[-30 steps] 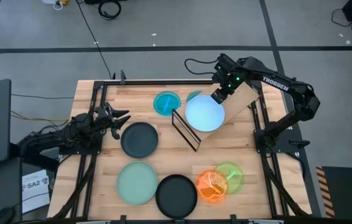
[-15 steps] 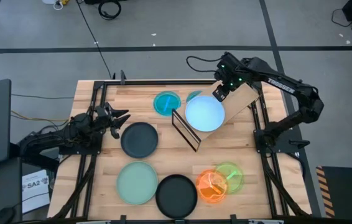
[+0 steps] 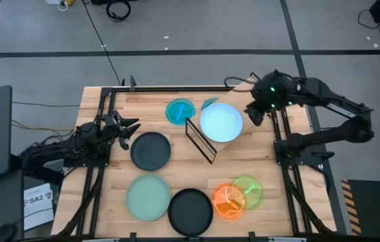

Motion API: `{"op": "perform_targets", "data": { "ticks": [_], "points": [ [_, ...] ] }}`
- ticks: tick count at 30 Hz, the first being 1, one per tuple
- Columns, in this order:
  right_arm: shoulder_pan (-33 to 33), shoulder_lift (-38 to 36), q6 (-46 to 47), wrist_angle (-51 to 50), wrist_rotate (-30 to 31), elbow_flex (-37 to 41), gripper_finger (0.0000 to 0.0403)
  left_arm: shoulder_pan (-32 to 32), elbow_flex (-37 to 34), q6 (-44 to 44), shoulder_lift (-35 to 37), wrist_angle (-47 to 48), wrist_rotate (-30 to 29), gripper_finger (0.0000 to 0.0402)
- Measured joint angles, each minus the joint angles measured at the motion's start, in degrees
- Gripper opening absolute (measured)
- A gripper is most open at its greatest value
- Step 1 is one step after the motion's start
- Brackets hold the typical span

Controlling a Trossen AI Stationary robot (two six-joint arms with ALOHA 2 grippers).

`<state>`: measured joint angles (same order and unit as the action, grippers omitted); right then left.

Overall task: Place and stack plates onto a shelf
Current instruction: Put the small orange plate on the shelf

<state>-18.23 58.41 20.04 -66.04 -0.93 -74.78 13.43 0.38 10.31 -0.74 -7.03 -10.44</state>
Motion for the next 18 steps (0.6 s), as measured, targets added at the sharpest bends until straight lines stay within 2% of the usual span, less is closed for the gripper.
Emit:
{"op": "perform_targets", "data": {
  "ticks": [11,18],
  "points": [
    [13.19,-7.75,14.70,4.59,-0.04,13.00,0.0128,-0.02,0.00,-0.42,-0.01,0.02,-0.02,0.0137],
    [23.88,-8.09,19.94,16.42,-0.11,21.38,0.0128,-0.02,0.00,-0.48,-0.01,0.04,-0.02,0.0137]
  ]
}}
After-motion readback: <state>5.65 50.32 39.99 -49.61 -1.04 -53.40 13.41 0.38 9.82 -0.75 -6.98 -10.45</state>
